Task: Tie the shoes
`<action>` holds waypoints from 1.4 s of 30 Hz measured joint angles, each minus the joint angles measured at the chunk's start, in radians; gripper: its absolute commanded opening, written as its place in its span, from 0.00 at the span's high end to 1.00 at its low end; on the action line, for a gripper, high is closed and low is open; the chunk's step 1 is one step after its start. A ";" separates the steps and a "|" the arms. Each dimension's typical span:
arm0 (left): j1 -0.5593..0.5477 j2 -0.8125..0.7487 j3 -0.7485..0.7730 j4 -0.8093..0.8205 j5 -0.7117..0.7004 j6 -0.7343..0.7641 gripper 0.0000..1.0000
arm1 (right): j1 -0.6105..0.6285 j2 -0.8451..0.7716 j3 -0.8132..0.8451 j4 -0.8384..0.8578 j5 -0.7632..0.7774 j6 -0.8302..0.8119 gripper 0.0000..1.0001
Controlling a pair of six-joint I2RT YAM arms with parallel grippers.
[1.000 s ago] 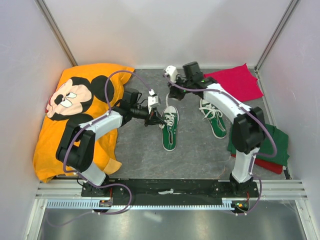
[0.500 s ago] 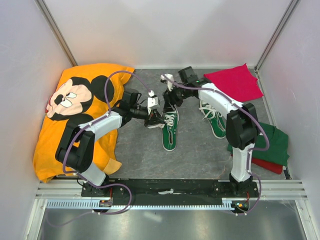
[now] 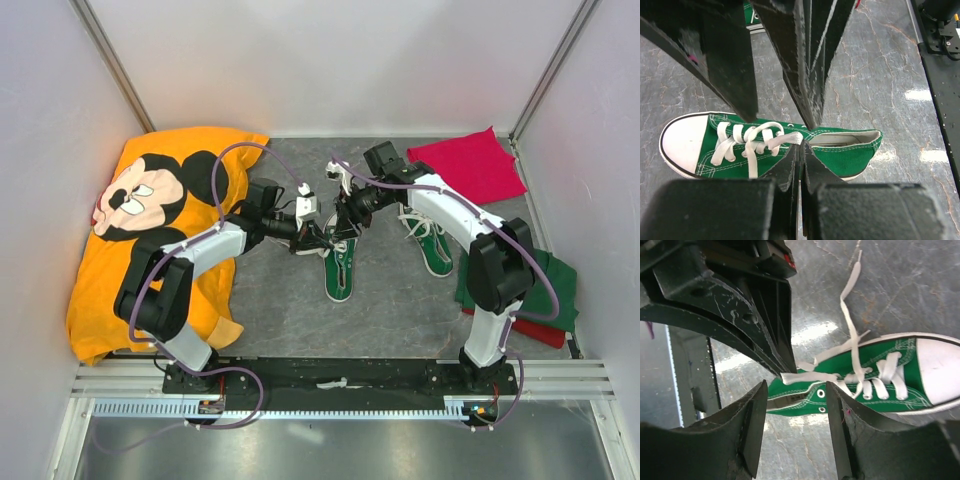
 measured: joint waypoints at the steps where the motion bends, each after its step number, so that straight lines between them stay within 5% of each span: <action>1: 0.000 0.001 0.000 0.000 0.002 0.001 0.98 | 0.003 0.002 0.000 0.000 -0.005 0.004 0.46; 14: 0.000 0.007 0.011 0.000 0.014 0.019 0.99 | 0.010 0.032 0.000 0.000 -0.037 0.008 0.58; 16: 0.000 0.013 0.013 -0.001 0.015 0.019 0.98 | 0.011 0.036 0.000 0.000 -0.047 0.009 0.65; 20: 0.000 0.028 0.016 -0.002 0.016 0.019 0.97 | 0.012 0.042 0.000 -0.001 -0.056 0.007 1.00; 25: 0.000 0.036 0.026 -0.013 0.013 0.024 0.61 | 0.013 0.042 0.000 -0.005 -0.054 0.005 1.00; 30: 0.039 0.036 0.064 -0.134 -0.004 0.098 0.44 | 0.013 0.042 -0.011 -0.005 -0.025 0.003 1.00; 37: 0.234 0.095 0.236 -0.480 -0.107 0.417 0.42 | 0.012 0.042 -0.021 -0.006 0.004 -0.002 1.00; 42: 0.232 0.186 0.278 -0.615 -0.207 0.601 0.41 | 0.012 0.042 -0.021 -0.006 0.013 0.000 1.00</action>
